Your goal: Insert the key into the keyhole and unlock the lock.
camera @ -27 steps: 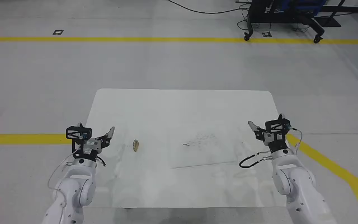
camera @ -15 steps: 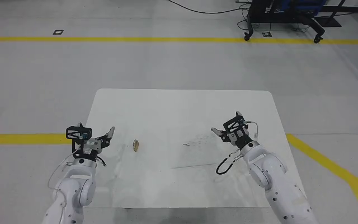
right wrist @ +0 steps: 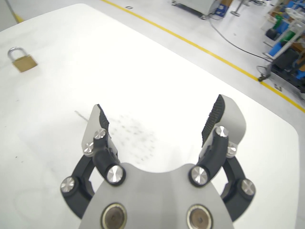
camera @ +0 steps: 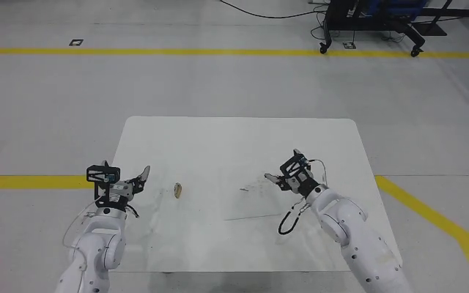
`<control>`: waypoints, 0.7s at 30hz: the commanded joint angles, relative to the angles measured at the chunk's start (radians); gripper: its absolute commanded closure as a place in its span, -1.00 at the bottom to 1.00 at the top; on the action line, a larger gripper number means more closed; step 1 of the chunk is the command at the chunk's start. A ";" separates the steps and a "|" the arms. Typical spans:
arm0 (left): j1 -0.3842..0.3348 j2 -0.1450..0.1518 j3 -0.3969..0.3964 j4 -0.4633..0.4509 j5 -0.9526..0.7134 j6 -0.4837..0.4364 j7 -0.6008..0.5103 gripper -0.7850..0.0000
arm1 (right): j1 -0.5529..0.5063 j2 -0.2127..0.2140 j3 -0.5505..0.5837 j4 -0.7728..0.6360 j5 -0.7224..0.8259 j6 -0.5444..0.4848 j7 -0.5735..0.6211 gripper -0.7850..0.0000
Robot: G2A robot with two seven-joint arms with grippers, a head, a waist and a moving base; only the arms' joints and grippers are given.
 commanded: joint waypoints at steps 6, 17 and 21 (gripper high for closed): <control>0.000 0.000 0.000 0.000 0.000 0.000 0.000 -1.00 | 0.160 -0.024 -0.150 0.146 0.062 -0.180 0.059 -1.00; 0.000 0.000 0.000 0.000 0.000 0.000 0.000 -1.00 | 0.296 -0.029 -0.257 0.248 0.076 -0.423 0.296 -0.99; 0.000 0.000 0.000 0.000 0.000 0.000 0.000 -1.00 | 0.313 -0.031 -0.277 0.244 0.045 -0.413 0.321 -0.84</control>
